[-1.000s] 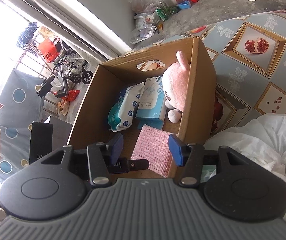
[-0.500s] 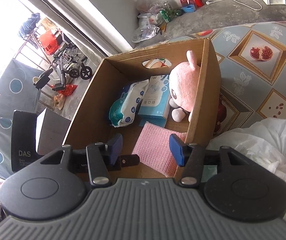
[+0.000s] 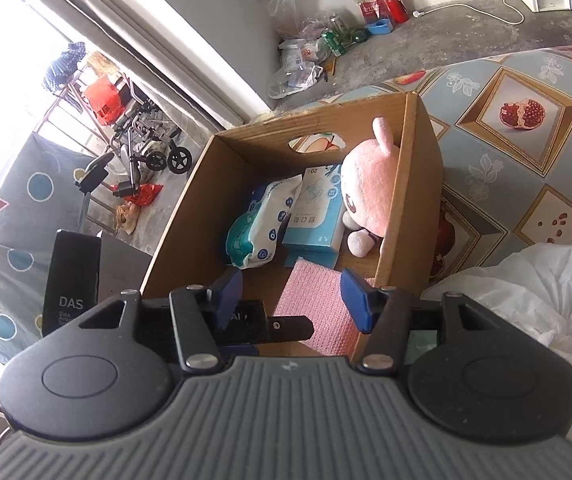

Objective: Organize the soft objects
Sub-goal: 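Lower the open left gripper toward the pink sponge pad in the box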

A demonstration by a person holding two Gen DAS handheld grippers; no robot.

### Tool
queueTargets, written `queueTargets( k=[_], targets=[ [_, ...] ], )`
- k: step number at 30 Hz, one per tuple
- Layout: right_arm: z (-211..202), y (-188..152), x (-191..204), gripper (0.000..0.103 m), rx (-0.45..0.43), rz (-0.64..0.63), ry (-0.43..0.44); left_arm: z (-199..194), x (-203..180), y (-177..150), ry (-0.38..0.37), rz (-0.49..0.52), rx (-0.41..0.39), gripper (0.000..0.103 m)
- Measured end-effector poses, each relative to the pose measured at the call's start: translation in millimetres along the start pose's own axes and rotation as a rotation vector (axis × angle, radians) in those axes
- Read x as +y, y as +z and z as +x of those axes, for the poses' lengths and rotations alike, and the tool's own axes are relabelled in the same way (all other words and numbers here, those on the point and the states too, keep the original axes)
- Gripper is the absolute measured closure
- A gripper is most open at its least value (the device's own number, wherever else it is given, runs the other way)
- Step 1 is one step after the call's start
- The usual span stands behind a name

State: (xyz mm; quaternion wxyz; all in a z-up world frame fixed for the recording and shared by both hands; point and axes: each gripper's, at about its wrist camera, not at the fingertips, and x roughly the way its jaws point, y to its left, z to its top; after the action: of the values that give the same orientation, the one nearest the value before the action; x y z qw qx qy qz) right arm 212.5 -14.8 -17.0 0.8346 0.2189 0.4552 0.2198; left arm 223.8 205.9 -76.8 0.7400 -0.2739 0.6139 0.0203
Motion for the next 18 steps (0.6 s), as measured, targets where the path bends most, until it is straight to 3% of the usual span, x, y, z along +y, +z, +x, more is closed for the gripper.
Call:
queueTargets(
  k=[8, 14, 18],
  targets=[
    [-30.5, 13.3, -19.7, 0.045, -0.092, 0.044, 0.012, 7.8, -0.8, 11.1, 0.018, -0.094, -0.008, 0.016],
    [-37.3, 15.3, -41.2, 0.044, -0.105, 0.089, 0.011, 13.3, 2.3, 18.7, 0.061, -0.221, -0.018, 0.015],
    [-40.1, 13.2, -49.9, 0.043, -0.111, 0.106, 0.007, 24.4, -3.6, 19.2, 0.091, -0.244, 0.017, 0.015]
  ],
)
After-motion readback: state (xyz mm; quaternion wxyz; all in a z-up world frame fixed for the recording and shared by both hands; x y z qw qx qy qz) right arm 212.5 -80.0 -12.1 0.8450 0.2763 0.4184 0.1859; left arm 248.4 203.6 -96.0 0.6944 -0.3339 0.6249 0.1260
